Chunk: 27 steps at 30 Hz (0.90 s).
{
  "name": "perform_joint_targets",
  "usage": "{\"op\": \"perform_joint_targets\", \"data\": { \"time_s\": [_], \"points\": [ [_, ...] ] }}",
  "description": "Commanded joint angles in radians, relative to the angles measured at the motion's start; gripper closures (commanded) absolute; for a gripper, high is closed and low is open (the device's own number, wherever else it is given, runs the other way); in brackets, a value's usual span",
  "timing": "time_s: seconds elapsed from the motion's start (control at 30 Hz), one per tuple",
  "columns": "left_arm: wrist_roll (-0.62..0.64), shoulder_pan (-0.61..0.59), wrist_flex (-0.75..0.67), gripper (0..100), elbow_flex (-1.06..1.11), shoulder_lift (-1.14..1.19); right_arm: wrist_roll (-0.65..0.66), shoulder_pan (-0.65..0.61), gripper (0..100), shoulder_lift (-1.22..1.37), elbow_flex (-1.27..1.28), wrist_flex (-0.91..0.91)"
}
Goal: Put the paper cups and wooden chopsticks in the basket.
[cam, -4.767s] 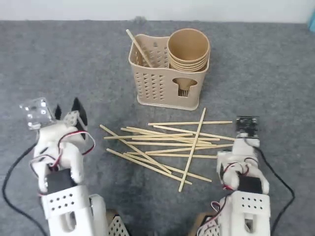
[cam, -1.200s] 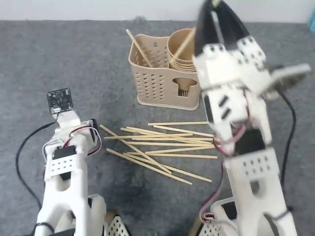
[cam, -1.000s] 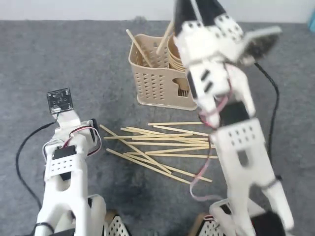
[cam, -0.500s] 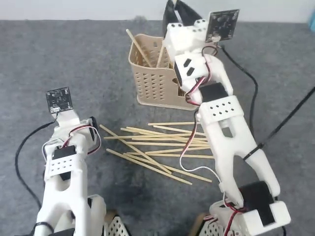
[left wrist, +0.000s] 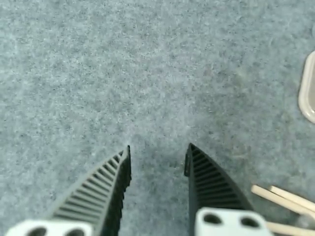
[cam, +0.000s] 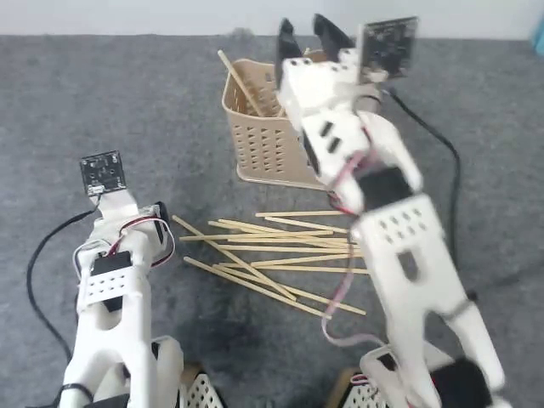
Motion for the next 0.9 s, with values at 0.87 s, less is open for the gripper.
{"op": "perform_joint_targets", "data": {
  "time_s": [0.87],
  "points": [
    [-0.006,-0.009,-0.017,83,-0.041,-0.002,0.428,-0.355,83.2,-0.320,0.519,0.897]
  ]
}}
